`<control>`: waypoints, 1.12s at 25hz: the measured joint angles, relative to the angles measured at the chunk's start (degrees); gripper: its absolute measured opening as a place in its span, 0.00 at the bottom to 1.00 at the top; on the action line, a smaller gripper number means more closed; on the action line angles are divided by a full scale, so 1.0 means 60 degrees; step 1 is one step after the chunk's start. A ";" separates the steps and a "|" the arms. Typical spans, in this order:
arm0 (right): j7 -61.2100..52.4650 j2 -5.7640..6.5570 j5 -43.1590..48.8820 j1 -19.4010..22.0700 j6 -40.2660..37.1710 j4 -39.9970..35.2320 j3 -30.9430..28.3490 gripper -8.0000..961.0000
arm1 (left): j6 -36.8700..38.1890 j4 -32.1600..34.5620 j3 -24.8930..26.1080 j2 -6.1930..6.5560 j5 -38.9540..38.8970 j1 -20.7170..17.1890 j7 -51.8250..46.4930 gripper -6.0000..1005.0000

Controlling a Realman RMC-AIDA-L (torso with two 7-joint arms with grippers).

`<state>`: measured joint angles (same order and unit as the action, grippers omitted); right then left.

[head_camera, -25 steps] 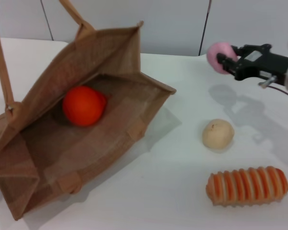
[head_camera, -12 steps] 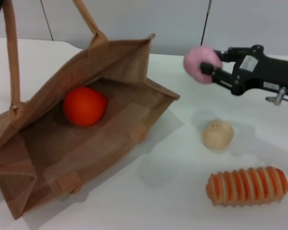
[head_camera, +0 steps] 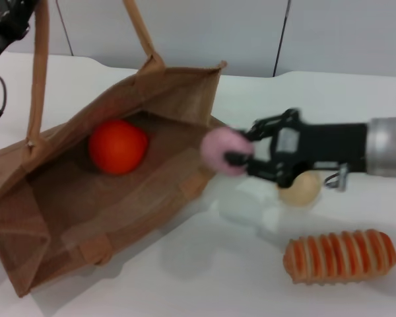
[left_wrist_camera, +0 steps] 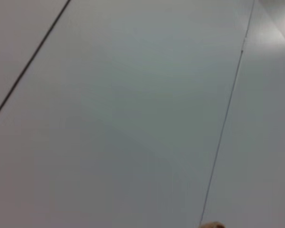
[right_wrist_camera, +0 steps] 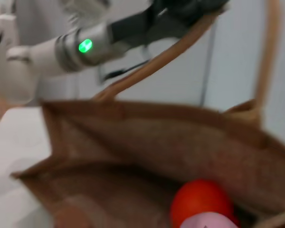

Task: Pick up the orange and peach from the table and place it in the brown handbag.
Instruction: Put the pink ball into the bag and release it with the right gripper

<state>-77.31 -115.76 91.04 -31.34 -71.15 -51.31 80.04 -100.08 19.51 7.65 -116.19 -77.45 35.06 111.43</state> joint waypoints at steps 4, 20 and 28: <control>-0.0003 -0.0009 0.0027 -0.0780 0.0430 0.0832 0.0738 0.35 | -0.0037 -0.0036 -0.0001 -0.0001 0.0182 0.0227 0.0014 0.13; -0.0528 -0.0043 -0.0572 -0.2100 0.2975 0.1122 0.3293 0.34 | -0.0577 -0.0266 -0.0246 -0.0008 0.0412 0.0769 -0.0047 0.13; -0.0533 -0.0089 -0.1175 -0.2360 0.4673 0.1146 0.4129 0.35 | -0.1340 -0.0412 -0.0262 -0.0007 0.0447 0.0947 -0.0087 0.13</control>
<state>-80.50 -116.29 83.99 -45.50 -43.12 -44.44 104.81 -108.12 17.05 6.07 -116.23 -74.77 40.75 110.90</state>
